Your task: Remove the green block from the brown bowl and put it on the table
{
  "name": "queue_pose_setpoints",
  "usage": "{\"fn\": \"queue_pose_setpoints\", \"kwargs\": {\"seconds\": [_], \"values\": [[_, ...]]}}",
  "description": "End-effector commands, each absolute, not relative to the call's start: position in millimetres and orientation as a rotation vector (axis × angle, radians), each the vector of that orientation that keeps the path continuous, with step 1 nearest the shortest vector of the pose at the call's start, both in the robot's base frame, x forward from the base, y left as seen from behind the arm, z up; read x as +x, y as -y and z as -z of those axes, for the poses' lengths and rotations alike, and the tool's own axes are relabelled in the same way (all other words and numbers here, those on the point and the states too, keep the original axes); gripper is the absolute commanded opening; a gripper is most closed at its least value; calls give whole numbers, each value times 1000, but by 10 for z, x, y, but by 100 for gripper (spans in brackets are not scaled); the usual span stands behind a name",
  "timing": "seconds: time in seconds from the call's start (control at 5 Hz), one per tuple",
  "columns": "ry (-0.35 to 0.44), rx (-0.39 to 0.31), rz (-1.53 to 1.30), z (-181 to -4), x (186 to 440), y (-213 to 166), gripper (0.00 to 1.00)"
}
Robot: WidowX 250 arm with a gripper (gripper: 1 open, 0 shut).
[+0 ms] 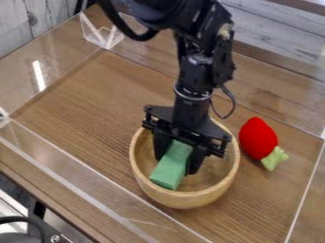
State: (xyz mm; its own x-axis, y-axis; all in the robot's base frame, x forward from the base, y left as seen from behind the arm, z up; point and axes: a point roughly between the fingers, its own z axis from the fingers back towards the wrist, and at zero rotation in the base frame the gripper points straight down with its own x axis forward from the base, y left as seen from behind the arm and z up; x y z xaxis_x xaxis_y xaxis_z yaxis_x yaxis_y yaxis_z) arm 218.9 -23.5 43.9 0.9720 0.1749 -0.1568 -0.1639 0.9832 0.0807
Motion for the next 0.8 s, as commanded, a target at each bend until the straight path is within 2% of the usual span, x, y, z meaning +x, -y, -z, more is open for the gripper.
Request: {"fn": "queue_pose_setpoints", "kwargs": {"seconds": [0.0, 0.6], "values": [[-101, 47, -184, -607, 2300, 220, 0], [-102, 31, -205, -746, 2293, 112, 0]]}}
